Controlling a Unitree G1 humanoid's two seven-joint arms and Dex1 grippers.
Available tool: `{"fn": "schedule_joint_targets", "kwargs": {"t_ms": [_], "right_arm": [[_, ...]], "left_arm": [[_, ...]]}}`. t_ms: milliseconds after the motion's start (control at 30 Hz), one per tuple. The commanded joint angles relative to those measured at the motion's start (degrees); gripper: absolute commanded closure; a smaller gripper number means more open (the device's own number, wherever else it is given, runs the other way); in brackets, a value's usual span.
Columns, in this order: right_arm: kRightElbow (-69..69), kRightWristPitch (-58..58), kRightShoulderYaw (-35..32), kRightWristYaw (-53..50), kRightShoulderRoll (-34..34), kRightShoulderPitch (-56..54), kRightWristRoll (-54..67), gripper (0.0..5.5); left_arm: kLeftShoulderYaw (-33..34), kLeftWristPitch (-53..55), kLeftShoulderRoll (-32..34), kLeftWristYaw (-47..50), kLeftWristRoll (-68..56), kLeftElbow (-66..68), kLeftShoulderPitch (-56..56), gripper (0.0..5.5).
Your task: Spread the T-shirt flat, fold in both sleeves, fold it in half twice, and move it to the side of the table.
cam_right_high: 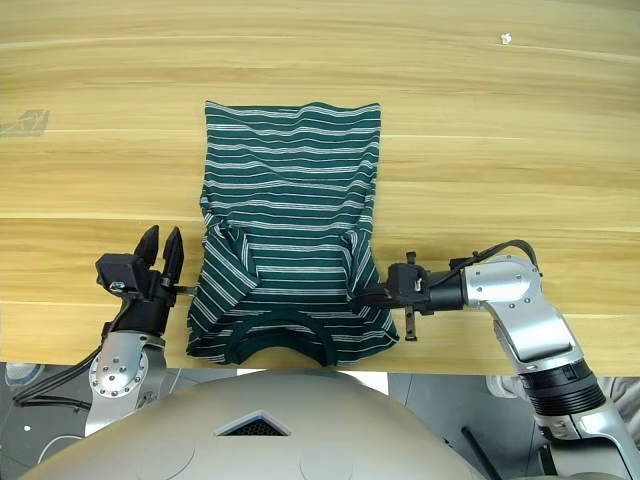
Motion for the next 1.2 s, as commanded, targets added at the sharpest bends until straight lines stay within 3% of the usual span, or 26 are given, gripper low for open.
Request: {"fn": "schedule_joint_targets", "kwargs": {"t_ms": [33,567,900,967,1100,1200], "right_arm": [[0.02,-0.95,0.56,-1.02,0.92,-1.06,-0.6,5.48],[-0.3,-0.01,2.0,-0.73,2.0,-1.85,0.75,5.48],[-4.92,4.15,0.94,4.42,-0.3,0.49,8.12,3.65],[-4.8,3.23,-0.11,3.53,0.44,0.45,8.66,3.61],[-1.94,-5.54,-9.47,-6.66,5.73,-0.32,6.76,3.61],[7.16,-34.87,-19.85,-16.88,7.2,-2.43,-7.21,3.61]], "left_arm": [[-0.27,0.54,0.03,0.02,0.5,0.13,-0.03,4.08],[-0.49,0.23,-0.02,-0.22,0.96,1.5,-1.19,4.08],[-0.77,-0.14,-0.44,-0.11,1.53,2.21,-1.63,4.08],[-0.52,-0.2,0.09,-0.24,1.96,1.79,-2.09,4.08],[6.3,-6.18,8.97,-3.42,7.84,-1.61,-2.52,4.08],[19.68,-22.34,22.45,-7.02,18.35,1.87,3.83,4.08]]}}
